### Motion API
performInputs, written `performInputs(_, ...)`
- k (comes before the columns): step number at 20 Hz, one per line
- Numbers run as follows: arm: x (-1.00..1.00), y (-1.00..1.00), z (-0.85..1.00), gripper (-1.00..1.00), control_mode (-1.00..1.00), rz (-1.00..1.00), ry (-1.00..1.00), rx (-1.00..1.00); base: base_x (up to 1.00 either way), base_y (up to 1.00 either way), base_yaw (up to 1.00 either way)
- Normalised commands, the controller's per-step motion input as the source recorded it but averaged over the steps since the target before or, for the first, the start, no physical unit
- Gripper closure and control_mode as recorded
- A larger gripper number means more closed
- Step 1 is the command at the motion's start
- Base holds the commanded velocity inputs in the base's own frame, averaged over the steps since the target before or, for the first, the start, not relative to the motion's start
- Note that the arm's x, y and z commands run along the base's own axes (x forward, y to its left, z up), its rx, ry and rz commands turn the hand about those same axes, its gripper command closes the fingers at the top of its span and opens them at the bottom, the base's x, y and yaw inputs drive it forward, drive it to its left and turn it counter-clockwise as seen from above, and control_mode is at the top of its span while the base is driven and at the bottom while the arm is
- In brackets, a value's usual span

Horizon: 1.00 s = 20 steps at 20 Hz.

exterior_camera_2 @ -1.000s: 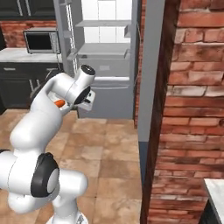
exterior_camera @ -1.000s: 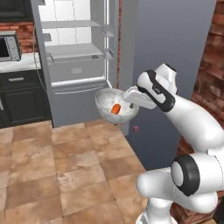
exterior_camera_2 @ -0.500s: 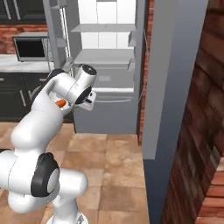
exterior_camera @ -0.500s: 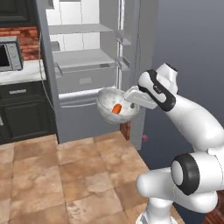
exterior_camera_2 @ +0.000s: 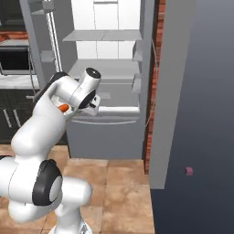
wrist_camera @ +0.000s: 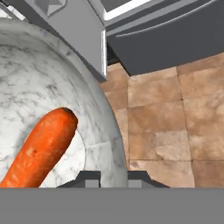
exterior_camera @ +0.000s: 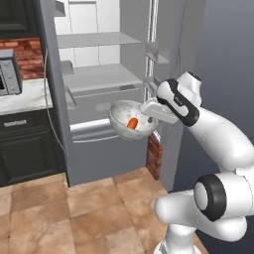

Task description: Move the mug from next to the sink to the open cabinet. Then, move the bowl with the carrot to the fridge to clear the area for faucet cleaning.

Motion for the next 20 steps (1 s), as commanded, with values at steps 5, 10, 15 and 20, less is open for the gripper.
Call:
performInputs(5,0.00,0.00,0.00,1.00,1.00,0.00,0.00,0.00,1.00,0.03,-0.05)
performInputs(10,0.00,0.00,0.00,1.00,1.00,0.00,0.00,0.00,1.00,0.02,-0.08)
performInputs(15,0.00,0.00,0.00,1.00,1.00,0.00,0.00,0.00,1.00,0.00,-0.12)
performInputs(20,0.00,0.00,0.00,1.00,1.00,0.00,0.00,0.00,1.00,0.07,-0.14)
